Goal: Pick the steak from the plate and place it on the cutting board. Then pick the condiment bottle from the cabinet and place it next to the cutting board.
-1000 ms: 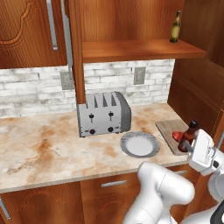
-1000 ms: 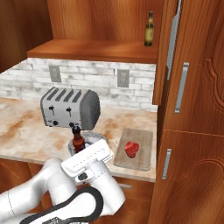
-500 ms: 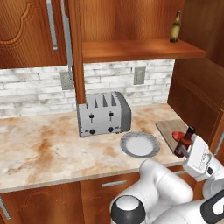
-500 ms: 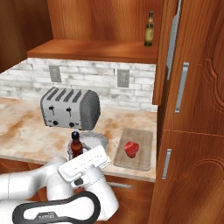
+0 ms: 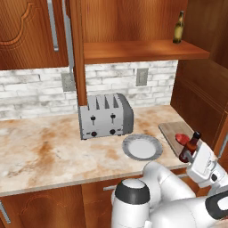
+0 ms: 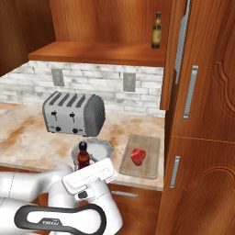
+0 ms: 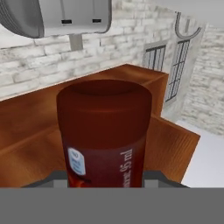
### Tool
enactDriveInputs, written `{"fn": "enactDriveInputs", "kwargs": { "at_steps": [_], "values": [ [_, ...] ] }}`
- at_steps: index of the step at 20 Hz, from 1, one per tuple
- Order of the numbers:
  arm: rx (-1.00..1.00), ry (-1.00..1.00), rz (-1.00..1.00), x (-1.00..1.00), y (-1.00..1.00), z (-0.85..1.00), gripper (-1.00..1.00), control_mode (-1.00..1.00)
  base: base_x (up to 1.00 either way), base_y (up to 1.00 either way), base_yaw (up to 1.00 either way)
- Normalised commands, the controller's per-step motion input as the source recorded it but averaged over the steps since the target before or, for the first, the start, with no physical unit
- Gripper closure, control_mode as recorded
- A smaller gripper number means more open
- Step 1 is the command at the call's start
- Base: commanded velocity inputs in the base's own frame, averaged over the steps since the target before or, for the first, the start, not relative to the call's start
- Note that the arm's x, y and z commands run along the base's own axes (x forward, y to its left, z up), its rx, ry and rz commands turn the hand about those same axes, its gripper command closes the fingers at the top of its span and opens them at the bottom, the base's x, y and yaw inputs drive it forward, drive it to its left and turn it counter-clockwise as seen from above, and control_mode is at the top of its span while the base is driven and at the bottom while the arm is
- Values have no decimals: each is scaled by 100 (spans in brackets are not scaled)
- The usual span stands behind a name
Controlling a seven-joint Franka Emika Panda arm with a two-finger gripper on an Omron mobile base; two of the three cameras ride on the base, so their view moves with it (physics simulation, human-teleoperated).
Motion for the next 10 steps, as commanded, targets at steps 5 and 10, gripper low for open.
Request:
{"fn": "enactDriveInputs", "kwargs": {
  "at_steps": [5,10],
  "values": [
    [0,0,2,0,-29,-7,100,-100,0,0,0],
    [0,0,0,2,-17,0,100,-100,0,0,0]
  ]
}}
